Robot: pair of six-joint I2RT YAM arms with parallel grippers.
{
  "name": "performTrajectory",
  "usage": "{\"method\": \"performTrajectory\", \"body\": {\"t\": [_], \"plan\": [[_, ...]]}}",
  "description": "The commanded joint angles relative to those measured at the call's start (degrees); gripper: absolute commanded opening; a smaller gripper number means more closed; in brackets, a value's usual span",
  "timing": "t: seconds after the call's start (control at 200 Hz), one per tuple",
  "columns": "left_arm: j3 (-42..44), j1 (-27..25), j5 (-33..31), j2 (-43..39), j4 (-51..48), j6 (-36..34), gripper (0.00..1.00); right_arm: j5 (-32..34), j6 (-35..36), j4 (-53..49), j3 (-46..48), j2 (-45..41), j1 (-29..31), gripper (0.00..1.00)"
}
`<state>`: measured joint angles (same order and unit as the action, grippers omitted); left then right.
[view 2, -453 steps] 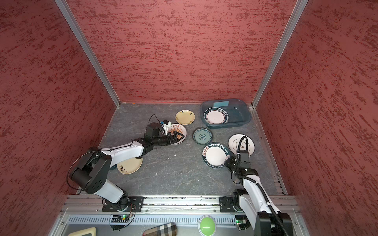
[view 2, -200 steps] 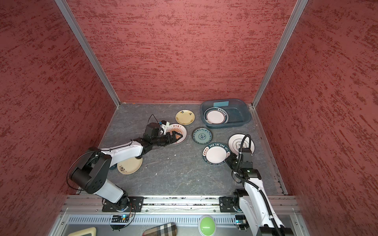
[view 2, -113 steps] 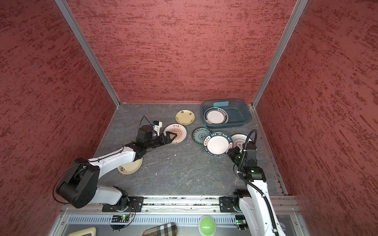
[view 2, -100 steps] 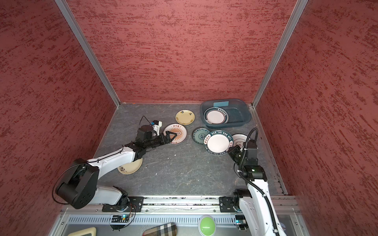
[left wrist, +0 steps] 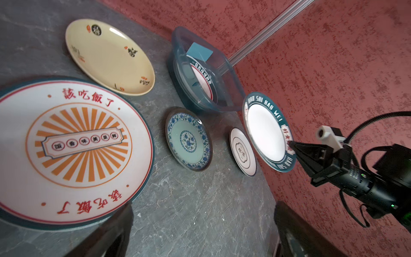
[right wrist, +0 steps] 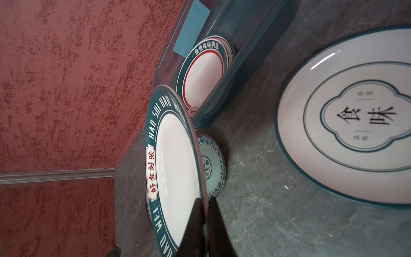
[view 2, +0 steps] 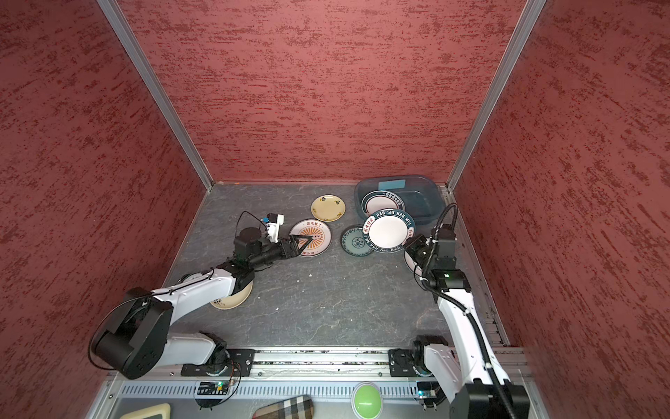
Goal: Place the plates into the plastic bin on the countertop
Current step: 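Lift the plate upright with right gripper and carry it to the bin, then lower the plate into the blue bin against the stacked plates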
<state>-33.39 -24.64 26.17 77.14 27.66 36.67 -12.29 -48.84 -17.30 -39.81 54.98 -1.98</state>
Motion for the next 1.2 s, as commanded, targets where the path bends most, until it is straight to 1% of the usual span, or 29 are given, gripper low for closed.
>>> {"method": "performTrajectory", "body": {"t": [0.0,0.04,0.135,0.155,0.205,0.341,0.456,0.546,0.656,0.832,0.907,0.972,1.042,1.192], "plan": [[2.0,0.2,-1.2,-1.6,5.2,-0.8,0.99,2.5,0.5,9.3,-4.1,2.9,0.1,0.00],[1.9,0.2,-1.8,-2.0,4.8,-0.8,0.99,3.3,0.9,10.3,-4.8,4.3,0.1,0.00],[-0.4,0.2,-2.6,-2.3,0.2,-2.3,0.99,5.7,2.1,12.3,-7.0,7.9,0.0,0.00],[-0.8,0.2,-2.7,-2.1,-2.1,-2.5,0.99,6.1,2.4,12.7,-7.5,8.7,0.0,0.00],[-1.5,0.2,-2.4,-1.6,-3.1,-2.7,0.99,6.8,2.7,13.7,-8.9,10.8,0.0,0.00],[-2.7,0.3,-0.2,0.1,-2.9,-2.0,0.99,5.8,3.5,15.8,-13.4,17.2,-0.4,0.00],[-3.6,0.2,0.2,1.1,-4.1,-1.6,0.99,5.5,5.1,14.7,-19.0,23.1,-0.8,0.00],[-4.6,0.2,0.3,2.1,-5.8,-0.9,0.99,5.3,4.9,15.8,-21.9,27.4,-0.8,0.00],[-6.0,0.3,1.0,3.7,-7.3,0.3,0.99,3.8,3.8,17.7,-24.6,33.3,-0.9,0.00],[-5.0,0.7,2.0,4.7,-4.8,2.2,0.99,1.3,2.5,18.7,-29.0,42.4,-1.2,0.00],[-5.3,0.8,2.2,5.0,-5.2,2.3,0.99,-0.8,1.8,19.0,-30.6,46.3,-1.5,0.00],[-5.1,1.0,2.3,5.0,-4.9,2.4,0.99,-3.9,0.8,20.4,-31.5,49.4,-2.0,0.00],[-5.0,1.2,2.3,4.9,-4.9,2.4,0.99,-5.6,0.4,20.8,-32.6,52.1,-2.2,0.00],[-4.9,1.5,2.5,5.1,-4.7,2.5,0.99,-5.7,-0.2,21.0,-33.9,55.1,-2.4,0.00]]}}
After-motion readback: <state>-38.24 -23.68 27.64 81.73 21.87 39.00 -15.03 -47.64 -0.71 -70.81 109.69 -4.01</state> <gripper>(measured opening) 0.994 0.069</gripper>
